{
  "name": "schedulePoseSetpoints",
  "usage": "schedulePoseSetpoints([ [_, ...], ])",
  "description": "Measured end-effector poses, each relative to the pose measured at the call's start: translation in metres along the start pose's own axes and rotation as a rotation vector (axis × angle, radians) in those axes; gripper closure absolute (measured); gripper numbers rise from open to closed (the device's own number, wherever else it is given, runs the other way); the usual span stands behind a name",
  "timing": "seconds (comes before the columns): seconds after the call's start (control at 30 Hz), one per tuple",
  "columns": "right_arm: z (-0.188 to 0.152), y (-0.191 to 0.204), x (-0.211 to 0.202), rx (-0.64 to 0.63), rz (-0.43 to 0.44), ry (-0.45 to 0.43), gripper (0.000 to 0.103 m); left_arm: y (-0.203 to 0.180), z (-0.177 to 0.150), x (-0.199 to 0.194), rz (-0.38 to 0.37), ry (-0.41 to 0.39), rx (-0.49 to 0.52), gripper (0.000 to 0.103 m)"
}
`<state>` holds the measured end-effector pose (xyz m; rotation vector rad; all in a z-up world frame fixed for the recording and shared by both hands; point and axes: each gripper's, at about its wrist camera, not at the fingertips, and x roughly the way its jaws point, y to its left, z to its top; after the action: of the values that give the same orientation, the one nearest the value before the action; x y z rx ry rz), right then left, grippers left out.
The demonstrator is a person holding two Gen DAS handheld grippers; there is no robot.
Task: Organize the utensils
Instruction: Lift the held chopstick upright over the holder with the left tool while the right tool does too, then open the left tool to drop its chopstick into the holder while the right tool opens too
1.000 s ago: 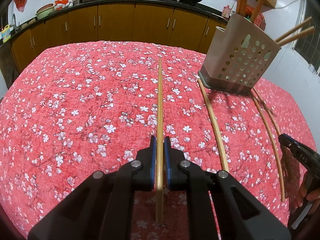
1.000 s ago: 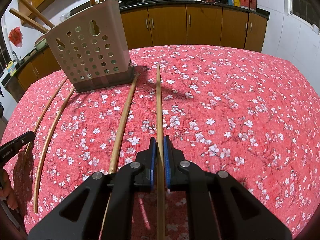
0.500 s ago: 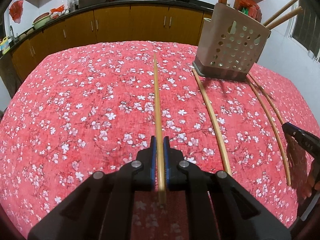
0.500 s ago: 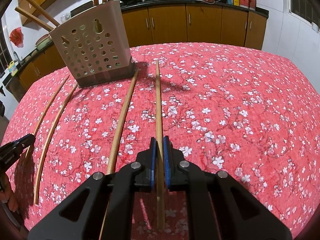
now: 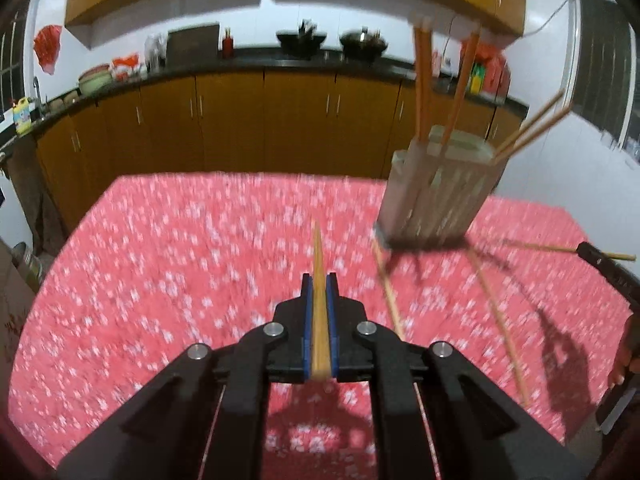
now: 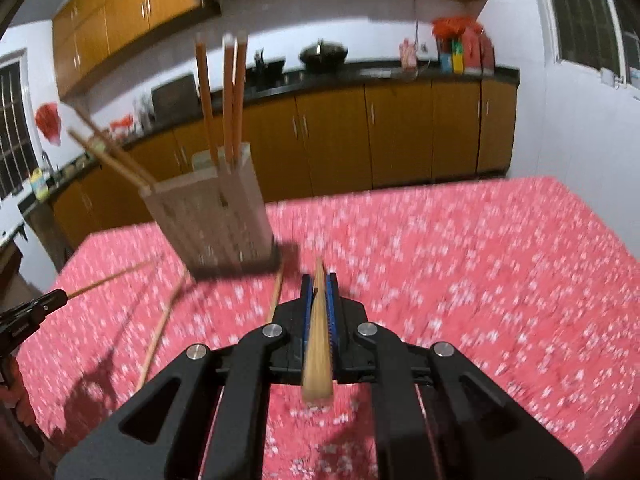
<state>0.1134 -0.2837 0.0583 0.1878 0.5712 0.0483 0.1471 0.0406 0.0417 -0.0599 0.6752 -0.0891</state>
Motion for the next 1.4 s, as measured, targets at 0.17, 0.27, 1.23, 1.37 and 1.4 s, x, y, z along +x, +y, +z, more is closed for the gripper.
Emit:
schedulePoseSetpoints([
  [0.17, 0.012, 0.002, -0.014, 0.002, 0.011, -0.071, 0.095, -0.002, 0.02, -0.023, -0.031, -0.086, -0.02, 0.095],
  [0.27, 0.015, 0.003, -0.016, 0.002, 0.014, -0.087, 0.095, -0.004, 0.029, -0.03, -0.048, -0.116, -0.026, 0.095],
  [1.23, 0.133, 0.077, -0.056, -0.051, 0.21, -0.505, 0.096, -0.083, 0.15, -0.079, -0.217, -0.475, -0.022, 0.096],
  [1.37, 0.132, 0.08, -0.024, -0.065, 0.171, -0.459, 0.096, -0.084, 0.156, -0.063, -0.169, -0.491, -0.039, 0.096],
  [1.4, 0.129, 0.08, -0.018, -0.069, 0.164, -0.44, 0.096, -0.085, 0.156, -0.057, -0.164, -0.48, -0.039, 0.096],
])
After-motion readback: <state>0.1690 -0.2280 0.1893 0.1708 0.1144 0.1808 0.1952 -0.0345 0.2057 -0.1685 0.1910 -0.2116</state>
